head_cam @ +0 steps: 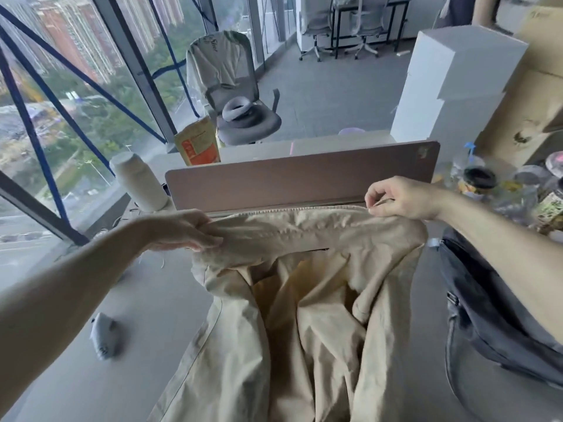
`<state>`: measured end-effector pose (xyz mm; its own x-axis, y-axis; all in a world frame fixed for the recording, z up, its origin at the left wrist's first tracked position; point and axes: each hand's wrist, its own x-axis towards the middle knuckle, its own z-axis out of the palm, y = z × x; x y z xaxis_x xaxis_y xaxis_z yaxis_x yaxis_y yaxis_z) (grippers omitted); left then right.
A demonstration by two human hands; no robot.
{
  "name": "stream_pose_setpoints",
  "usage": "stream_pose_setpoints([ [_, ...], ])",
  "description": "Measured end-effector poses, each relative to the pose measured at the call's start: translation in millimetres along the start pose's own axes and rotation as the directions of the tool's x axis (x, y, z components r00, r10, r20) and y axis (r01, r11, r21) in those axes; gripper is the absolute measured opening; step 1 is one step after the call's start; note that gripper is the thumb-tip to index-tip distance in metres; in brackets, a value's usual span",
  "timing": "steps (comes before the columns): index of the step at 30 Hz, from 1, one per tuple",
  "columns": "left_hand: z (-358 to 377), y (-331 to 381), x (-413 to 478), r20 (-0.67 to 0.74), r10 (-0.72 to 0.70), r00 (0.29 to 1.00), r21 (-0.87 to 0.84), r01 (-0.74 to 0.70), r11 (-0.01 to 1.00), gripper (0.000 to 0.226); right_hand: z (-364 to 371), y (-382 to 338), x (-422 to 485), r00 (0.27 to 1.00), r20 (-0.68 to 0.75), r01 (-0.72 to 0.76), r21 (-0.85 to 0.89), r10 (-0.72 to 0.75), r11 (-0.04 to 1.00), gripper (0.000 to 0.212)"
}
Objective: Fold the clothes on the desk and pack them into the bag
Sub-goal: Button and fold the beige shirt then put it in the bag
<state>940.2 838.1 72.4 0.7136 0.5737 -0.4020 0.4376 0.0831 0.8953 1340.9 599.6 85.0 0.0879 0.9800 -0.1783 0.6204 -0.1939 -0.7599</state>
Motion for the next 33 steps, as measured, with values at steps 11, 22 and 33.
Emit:
stream_pose_setpoints([
  [11,52.5,-33.9,-12.4,-0.540,0.047,0.840,-0.249,-0.212,0.945,0.031,44.3,33.6,-1.3,0.958,-0.278,-0.082,-0.056,0.063,0.995,0.035],
  [22,42.0,-29.7,-27.0,-0.236,0.232,0.944,0.207,-0.184,0.961,0.017,56.1,36.4,-6.7,0.998,-0.063,0.013,-0.168,-0.024,0.986,0.010],
  [33,17.1,-27.3,-12.3,-0.239,0.333,0.912,0.652,-0.102,0.751,0.040,52.3,54.9,-7.3,0.953,-0.125,0.168,-0.537,-0.275,0.827,0.062],
])
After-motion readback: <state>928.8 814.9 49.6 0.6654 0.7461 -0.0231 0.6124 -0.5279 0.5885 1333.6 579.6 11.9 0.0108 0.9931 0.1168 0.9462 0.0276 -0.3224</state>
